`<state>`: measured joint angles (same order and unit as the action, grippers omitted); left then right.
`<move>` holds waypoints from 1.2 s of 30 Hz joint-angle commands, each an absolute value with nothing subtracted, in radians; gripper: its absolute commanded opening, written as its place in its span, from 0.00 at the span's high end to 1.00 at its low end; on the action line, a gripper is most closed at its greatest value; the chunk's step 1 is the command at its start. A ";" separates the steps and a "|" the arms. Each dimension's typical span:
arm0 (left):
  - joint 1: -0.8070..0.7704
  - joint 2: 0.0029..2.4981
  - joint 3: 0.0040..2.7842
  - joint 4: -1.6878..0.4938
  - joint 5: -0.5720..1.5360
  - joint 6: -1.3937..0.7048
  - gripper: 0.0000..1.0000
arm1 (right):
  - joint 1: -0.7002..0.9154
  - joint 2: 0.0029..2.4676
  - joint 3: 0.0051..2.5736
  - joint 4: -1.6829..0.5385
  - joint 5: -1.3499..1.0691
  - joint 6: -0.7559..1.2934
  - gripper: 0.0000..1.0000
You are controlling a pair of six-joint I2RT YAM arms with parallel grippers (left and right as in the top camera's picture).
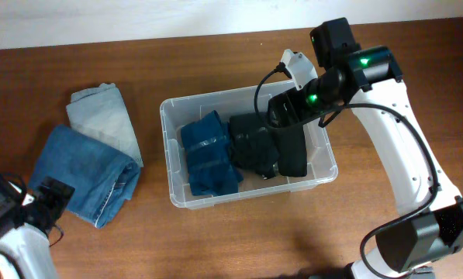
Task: Pack container
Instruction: 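Grasp the dark blue denim with the left gripper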
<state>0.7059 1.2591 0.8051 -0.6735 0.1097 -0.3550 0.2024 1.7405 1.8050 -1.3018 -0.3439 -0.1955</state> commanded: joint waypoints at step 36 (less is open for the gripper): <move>0.733 1.692 0.781 -0.374 0.563 -0.207 0.99 | 0.201 1.742 1.774 -1.283 -0.320 -0.210 0.01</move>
<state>0.7532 1.6974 0.8162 -0.3584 0.5346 -0.2207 0.2024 1.7405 1.7798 -1.2858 -0.3290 -0.2031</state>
